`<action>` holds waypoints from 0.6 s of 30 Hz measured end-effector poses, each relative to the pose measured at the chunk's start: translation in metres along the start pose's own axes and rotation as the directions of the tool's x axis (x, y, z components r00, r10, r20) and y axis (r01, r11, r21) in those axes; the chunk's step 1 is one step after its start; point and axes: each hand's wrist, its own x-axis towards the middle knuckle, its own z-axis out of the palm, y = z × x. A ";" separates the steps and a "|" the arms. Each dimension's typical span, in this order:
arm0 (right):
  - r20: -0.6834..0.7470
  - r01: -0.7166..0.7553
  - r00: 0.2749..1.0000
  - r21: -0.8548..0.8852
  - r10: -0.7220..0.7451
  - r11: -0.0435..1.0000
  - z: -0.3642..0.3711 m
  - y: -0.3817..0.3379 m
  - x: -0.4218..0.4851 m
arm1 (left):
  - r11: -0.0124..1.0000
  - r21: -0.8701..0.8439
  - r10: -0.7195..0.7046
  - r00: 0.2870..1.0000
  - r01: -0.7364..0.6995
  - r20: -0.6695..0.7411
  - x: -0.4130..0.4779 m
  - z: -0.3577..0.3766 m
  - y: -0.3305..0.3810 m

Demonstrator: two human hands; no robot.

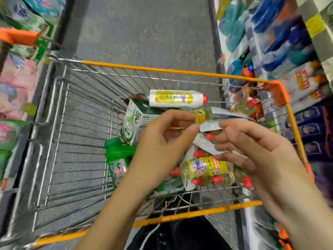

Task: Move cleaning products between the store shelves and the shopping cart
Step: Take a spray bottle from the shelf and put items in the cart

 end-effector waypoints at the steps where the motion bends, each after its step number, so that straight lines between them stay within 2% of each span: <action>1: 0.000 -0.027 1.000 -0.008 0.027 1.000 0.001 0.004 0.014 | 1.000 -0.011 -0.001 1.000 0.000 -0.022 0.009 0.000 -0.005; 9: 0.044 -0.267 0.964 0.120 0.264 0.956 0.014 0.043 0.124 | 0.998 -0.026 -0.061 0.989 0.058 -0.137 0.087 -0.004 -0.063; 15: 0.002 -0.501 0.844 0.360 0.536 0.787 0.035 0.106 0.185 | 0.992 0.030 -0.110 0.971 0.119 -0.215 0.113 -0.017 -0.101; 18: -0.008 -0.497 0.837 0.410 0.548 0.765 0.048 0.121 0.211 | 0.991 0.015 -0.129 0.969 0.135 -0.212 0.107 -0.022 -0.106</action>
